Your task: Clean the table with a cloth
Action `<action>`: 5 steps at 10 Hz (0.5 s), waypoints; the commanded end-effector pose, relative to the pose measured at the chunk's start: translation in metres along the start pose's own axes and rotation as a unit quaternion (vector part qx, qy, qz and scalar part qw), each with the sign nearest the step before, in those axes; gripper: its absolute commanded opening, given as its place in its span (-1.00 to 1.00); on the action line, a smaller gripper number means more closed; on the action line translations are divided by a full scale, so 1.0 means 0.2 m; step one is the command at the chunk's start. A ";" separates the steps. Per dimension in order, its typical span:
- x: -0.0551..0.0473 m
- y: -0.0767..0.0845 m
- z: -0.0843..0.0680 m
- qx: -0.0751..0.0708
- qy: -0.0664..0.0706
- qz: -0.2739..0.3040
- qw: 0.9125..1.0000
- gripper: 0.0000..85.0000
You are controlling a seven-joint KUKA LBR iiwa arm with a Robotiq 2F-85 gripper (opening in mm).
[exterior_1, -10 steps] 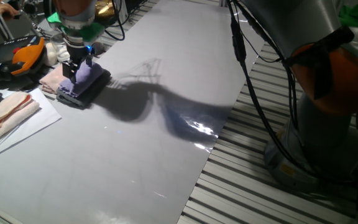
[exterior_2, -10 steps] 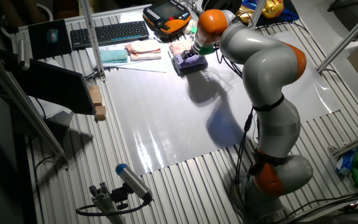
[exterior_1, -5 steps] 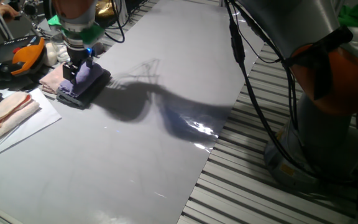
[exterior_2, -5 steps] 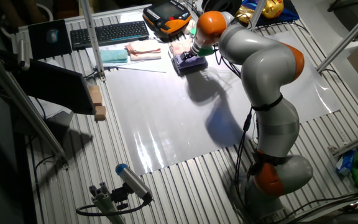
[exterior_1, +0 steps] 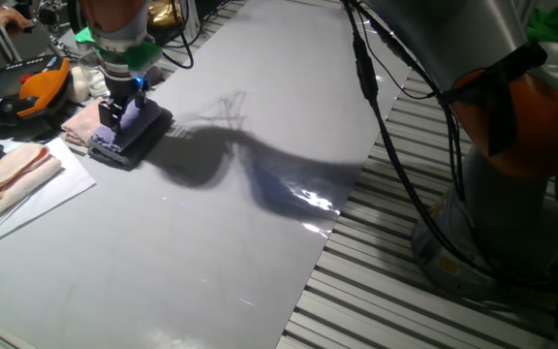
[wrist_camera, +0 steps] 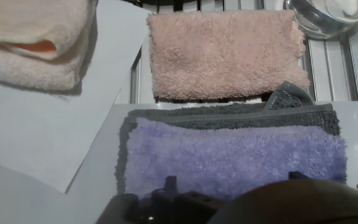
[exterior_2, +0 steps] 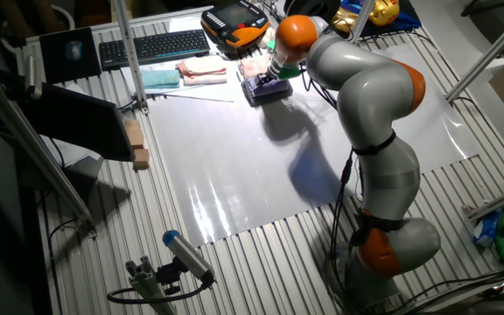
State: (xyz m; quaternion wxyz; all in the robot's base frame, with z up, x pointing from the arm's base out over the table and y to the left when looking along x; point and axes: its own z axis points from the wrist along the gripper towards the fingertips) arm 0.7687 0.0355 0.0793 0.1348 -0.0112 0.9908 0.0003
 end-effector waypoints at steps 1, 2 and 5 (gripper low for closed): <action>0.00 0.00 0.00 0.000 0.002 0.001 1.000 0.60; 0.00 0.00 0.00 0.000 0.005 0.001 1.000 0.60; 0.00 0.00 0.01 -0.001 0.006 0.002 1.000 0.60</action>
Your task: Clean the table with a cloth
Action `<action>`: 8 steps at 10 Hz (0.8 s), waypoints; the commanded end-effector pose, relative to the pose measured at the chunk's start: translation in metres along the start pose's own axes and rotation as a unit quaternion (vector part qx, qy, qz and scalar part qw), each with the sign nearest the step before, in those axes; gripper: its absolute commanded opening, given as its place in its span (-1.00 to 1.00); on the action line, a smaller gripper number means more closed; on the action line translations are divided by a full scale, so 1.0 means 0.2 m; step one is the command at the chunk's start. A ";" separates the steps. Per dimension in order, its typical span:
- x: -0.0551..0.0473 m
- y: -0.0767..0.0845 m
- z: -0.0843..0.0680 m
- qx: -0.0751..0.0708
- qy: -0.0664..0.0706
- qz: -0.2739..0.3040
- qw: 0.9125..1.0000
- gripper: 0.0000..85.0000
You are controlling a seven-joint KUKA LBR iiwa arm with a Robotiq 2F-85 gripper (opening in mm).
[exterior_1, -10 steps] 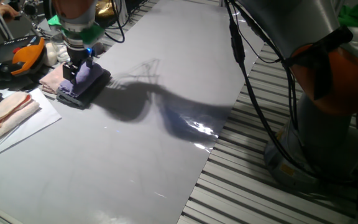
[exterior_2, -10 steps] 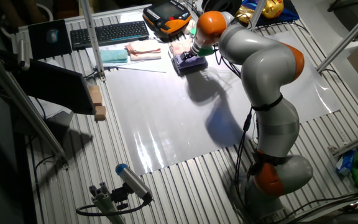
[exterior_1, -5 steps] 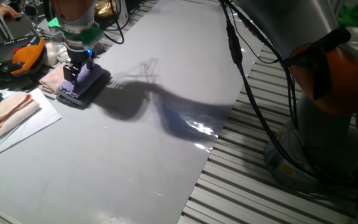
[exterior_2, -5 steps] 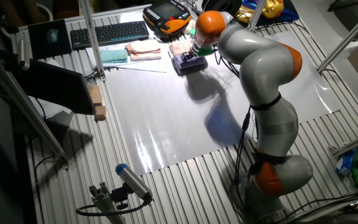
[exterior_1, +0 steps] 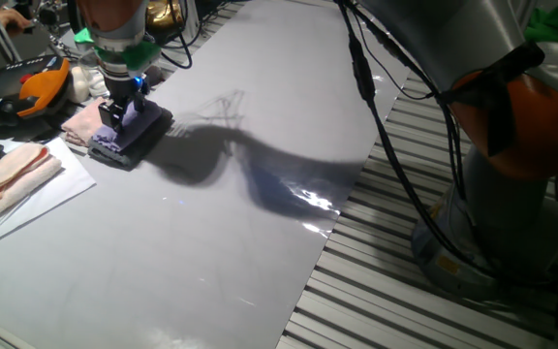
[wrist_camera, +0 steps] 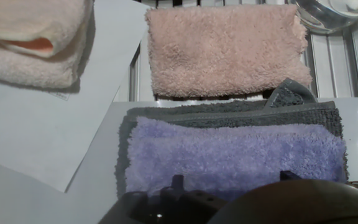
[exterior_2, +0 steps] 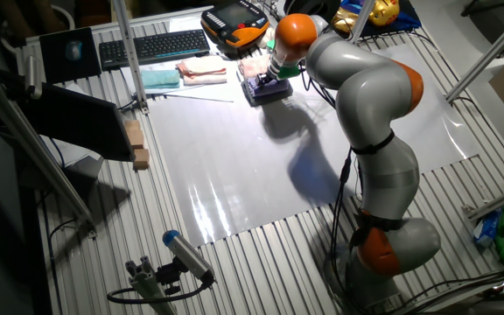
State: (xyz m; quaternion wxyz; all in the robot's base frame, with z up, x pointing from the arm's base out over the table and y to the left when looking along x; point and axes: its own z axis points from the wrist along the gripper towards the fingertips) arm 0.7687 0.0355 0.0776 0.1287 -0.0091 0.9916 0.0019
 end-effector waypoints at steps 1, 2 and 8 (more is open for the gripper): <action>0.00 0.00 0.00 -0.001 0.001 0.000 1.000 0.60; 0.00 0.00 0.00 -0.002 0.005 -0.001 1.000 0.60; 0.00 0.00 0.00 0.006 0.022 0.007 1.000 0.60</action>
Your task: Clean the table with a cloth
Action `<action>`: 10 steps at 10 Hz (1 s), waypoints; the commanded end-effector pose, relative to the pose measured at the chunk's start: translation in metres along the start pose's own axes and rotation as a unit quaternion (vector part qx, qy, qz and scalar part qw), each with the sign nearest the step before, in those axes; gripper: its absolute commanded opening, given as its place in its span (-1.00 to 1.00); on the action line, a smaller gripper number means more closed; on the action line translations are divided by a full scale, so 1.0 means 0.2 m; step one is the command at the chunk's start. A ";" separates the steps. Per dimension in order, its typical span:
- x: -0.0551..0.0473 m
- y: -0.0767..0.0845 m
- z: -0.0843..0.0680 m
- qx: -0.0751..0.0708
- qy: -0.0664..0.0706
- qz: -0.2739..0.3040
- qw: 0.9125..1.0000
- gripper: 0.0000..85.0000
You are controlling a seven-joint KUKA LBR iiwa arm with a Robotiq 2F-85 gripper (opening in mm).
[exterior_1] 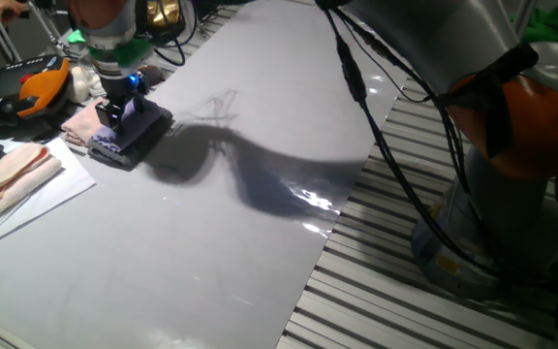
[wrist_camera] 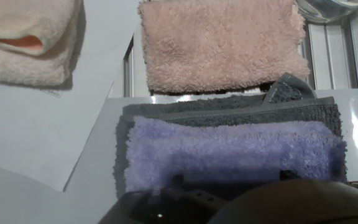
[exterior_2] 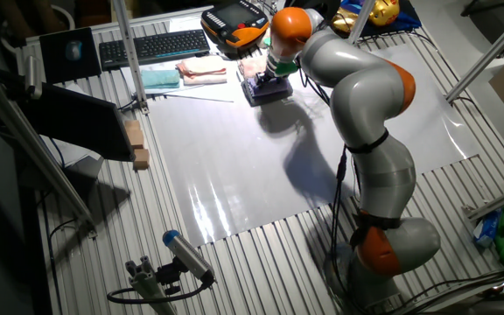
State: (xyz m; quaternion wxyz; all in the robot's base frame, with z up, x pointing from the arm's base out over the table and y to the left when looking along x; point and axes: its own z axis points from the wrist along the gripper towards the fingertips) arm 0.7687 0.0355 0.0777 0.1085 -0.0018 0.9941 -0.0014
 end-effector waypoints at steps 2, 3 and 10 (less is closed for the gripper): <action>0.00 0.00 0.00 0.000 -0.027 -0.005 1.000 0.60; 0.00 0.00 0.00 -0.002 -0.034 -0.008 0.999 0.60; 0.01 0.00 0.09 0.002 -0.037 -0.017 0.999 0.60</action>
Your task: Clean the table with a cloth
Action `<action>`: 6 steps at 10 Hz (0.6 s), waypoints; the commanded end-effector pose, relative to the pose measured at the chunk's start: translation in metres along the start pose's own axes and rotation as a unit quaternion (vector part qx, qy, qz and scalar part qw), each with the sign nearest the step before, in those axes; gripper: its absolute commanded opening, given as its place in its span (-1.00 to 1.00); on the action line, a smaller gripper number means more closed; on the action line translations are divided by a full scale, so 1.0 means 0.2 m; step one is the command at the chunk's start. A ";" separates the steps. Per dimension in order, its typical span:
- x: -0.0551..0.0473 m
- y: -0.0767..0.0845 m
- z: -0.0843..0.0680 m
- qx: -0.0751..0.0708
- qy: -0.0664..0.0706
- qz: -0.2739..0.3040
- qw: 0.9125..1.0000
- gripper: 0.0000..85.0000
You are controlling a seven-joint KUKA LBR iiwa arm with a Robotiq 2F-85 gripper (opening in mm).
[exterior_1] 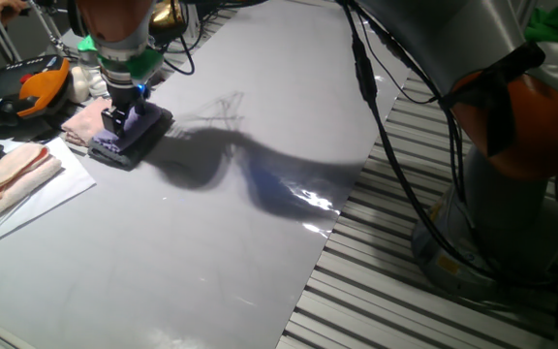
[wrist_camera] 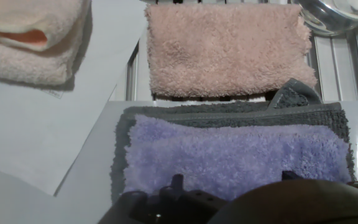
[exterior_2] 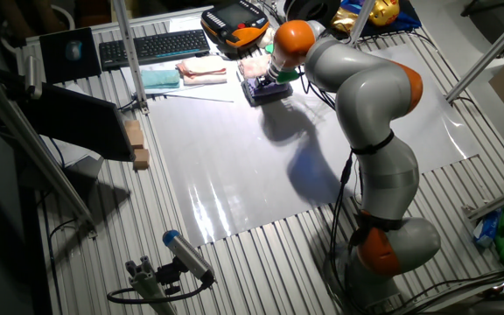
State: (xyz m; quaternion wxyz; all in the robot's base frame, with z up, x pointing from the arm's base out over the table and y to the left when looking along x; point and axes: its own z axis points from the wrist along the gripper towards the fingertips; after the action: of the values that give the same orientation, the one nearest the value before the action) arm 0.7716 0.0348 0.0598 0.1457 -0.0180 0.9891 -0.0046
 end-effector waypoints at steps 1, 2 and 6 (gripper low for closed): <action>0.00 0.00 0.01 -0.001 0.000 0.000 1.000 0.60; 0.00 0.00 0.03 -0.003 0.000 0.000 1.000 0.60; 0.00 0.00 0.05 -0.008 0.003 -0.006 1.000 0.20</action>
State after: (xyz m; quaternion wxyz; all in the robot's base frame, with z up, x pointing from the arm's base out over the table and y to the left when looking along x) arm 0.7740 0.0351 0.0507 0.1430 -0.0244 0.9894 0.0021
